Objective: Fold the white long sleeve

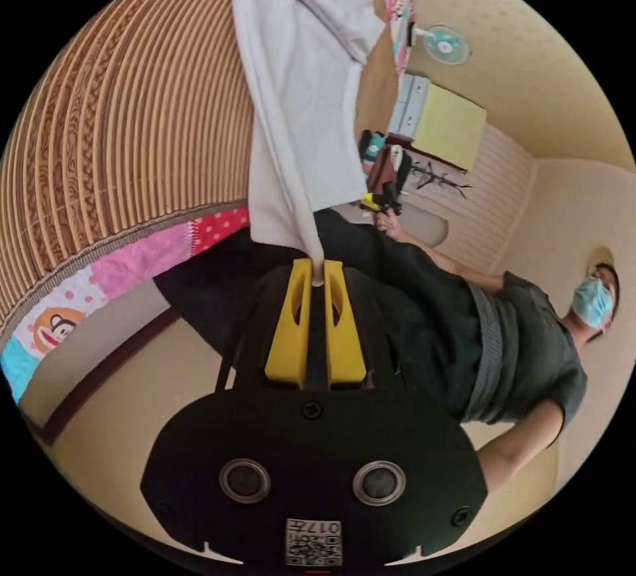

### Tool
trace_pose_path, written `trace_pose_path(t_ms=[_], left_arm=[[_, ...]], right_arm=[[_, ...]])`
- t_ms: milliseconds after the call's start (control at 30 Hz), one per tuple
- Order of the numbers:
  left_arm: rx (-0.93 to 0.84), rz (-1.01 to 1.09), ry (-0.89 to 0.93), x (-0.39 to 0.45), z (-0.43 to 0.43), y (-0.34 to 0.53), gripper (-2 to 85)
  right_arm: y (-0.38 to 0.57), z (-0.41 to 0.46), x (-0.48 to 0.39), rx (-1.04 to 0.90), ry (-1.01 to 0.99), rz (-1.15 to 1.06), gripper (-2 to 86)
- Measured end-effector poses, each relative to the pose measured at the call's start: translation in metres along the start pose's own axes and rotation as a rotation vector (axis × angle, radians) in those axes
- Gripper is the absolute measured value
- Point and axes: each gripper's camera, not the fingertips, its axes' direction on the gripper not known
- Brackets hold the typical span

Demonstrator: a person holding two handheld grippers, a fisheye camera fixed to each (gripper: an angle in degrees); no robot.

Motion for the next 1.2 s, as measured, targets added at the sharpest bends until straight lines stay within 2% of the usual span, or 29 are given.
trace_pose_path(t_ms=[67,200,233,367,467,533,700,800,900,967,1033,1067,1133,1200], left_arm=[[0.061,0.066,0.126,0.021,-0.025,0.026,3.8],[0.302,0.229,0.546,0.046,-0.065,0.076,3.9],[0.341,0.246,0.579,0.049,-0.070,0.079,3.9],[0.682,0.244,0.636,0.047,-0.109,0.066,4.0],[0.874,0.072,0.627,0.025,-0.128,0.025,4.1],[0.954,-0.019,0.628,0.013,-0.138,-0.005,4.1],[1.041,-0.143,0.527,0.013,-0.175,-0.102,4.1],[1.040,-0.159,0.539,0.015,-0.186,-0.143,4.7],[1.064,-0.144,0.508,0.014,-0.195,-0.156,7.9],[1.112,-0.118,0.459,0.017,-0.200,-0.148,9.0],[1.093,-0.140,0.356,0.022,-0.200,-0.144,10.6],[1.040,-0.156,0.249,0.028,-0.199,-0.146,11.4],[0.941,-0.171,0.015,0.044,-0.197,-0.155,12.2],[0.882,-0.168,-0.341,0.077,-0.191,-0.171,12.8]], right_arm=[[0.027,-0.024,-0.013,0.076,-0.105,-0.090,2.6],[0.083,-0.058,-0.037,0.305,-0.517,-0.194,2.3],[0.088,-0.058,-0.055,0.341,-0.568,-0.247,2.3],[0.051,-0.051,-0.099,0.379,-0.547,-0.335,2.4],[-0.020,-0.040,-0.096,0.413,-0.518,-0.257,2.3],[-0.080,-0.032,-0.082,0.476,-0.520,-0.123,2.4],[-0.171,-0.024,-0.081,0.575,-0.397,0.050,2.5],[-0.202,-0.015,-0.088,0.606,-0.378,0.105,2.7],[-0.219,-0.010,-0.087,0.585,-0.353,0.149,3.4],[-0.219,-0.015,-0.088,0.597,-0.343,0.087,4.2],[-0.212,-0.026,-0.092,0.605,-0.276,0.011,5.8],[-0.212,-0.028,-0.094,0.594,-0.239,-0.006,6.1],[-0.213,-0.032,-0.108,0.519,0.002,-0.054,7.2],[-0.218,-0.030,-0.122,0.469,0.221,-0.093,7.5]])
